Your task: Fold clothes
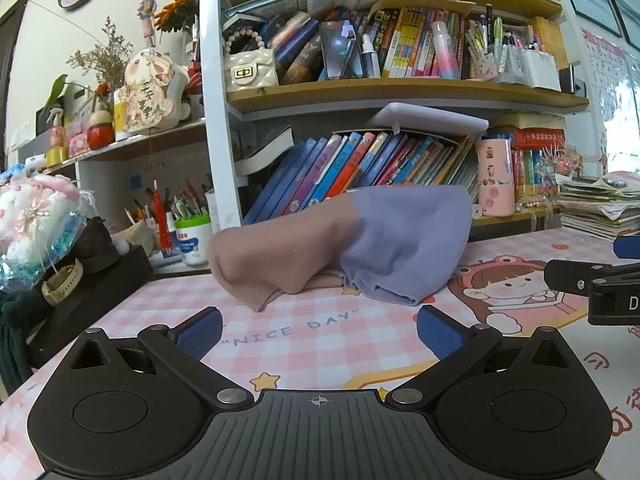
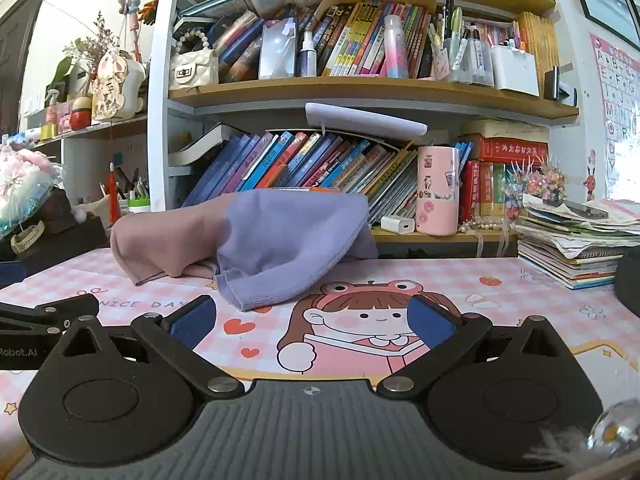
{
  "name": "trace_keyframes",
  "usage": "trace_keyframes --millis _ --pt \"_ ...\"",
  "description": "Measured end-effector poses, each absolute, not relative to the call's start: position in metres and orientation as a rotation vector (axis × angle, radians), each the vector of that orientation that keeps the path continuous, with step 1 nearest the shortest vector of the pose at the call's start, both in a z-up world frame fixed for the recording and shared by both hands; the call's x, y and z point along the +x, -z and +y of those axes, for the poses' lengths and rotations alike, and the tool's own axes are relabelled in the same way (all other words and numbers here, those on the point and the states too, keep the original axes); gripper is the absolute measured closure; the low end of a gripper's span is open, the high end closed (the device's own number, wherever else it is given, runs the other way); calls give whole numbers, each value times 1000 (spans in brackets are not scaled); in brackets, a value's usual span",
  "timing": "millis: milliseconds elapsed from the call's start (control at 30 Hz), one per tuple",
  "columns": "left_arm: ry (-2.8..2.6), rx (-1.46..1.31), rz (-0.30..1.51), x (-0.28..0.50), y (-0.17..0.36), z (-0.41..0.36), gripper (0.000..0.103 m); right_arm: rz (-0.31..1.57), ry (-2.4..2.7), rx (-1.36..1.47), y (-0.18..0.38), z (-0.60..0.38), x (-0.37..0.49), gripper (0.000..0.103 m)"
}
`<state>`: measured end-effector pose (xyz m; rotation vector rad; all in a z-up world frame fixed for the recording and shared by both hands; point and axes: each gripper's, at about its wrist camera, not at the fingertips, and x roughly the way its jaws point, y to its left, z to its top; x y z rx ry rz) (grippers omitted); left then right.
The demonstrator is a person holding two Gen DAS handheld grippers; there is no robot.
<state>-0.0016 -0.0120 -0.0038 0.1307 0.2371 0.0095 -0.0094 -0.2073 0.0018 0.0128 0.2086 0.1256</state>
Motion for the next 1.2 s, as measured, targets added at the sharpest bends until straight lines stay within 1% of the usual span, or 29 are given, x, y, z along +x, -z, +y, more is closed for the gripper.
trace_keyframes --millis 1200 --pt "-13 115 236 -2 3 -9 0 211 -127 10 -1 -208 -9 0"
